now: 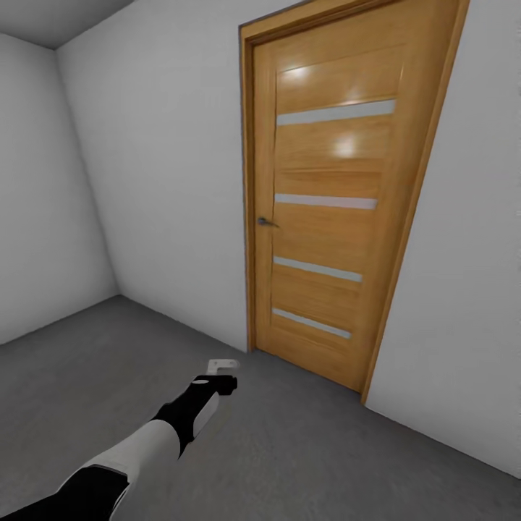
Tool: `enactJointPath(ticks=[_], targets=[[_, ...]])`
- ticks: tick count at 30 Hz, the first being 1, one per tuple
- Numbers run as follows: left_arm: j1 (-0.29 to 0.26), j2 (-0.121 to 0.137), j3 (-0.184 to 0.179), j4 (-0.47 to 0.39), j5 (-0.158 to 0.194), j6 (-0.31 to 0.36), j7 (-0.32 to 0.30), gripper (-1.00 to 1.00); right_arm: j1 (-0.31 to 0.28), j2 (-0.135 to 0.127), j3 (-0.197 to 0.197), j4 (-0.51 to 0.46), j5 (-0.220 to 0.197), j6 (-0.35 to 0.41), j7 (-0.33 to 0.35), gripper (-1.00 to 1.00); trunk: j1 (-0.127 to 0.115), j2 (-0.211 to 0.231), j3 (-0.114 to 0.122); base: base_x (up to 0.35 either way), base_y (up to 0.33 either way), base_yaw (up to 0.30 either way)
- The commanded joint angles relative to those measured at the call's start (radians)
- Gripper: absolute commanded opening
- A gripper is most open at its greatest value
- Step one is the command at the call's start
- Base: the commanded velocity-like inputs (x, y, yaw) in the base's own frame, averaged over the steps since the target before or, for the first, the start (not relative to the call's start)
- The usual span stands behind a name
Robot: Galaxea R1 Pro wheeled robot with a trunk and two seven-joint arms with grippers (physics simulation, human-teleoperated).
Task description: Move the two storage containers from the living room to the garage. In the garage, place one container on the floor and stack the other container on top of it (either order is fine).
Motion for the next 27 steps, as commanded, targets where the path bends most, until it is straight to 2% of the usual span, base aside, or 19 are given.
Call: enactJointPath(ticks=[1, 27], targets=[[0.000, 0.000, -0.007, -0.001, 0.010, 0.004, 0.007, 1.00, 0.000, 0.000, -0.001, 0.001, 0.003, -0.003, 0.000, 1.00, 0.001, 0.000, -0.001, 0.290, 0.213, -0.264], [-0.001, 0.000, -0.007, -0.001, 0.010, 0.005, 0.007, 1.00, 0.000, -0.001, -0.001, 0.001, 0.003, -0.003, 0.001, 1.00, 0.001, 0.000, -0.001, 0.290, 0.213, -0.263]])
